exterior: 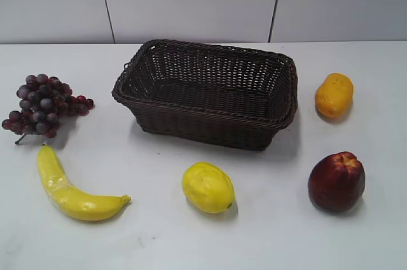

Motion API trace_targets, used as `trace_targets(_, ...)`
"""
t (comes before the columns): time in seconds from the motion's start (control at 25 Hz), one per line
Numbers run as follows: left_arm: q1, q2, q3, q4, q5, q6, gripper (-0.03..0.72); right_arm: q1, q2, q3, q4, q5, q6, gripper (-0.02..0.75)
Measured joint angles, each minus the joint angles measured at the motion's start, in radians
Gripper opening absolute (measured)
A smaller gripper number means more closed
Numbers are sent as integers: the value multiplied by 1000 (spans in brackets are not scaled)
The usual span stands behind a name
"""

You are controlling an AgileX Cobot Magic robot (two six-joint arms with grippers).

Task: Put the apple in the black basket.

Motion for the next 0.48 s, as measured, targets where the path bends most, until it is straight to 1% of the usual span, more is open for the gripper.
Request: trace_targets(0.48, 0, 0, 0, 0, 0, 0, 508, 0, 0, 0, 0, 0, 0, 622)
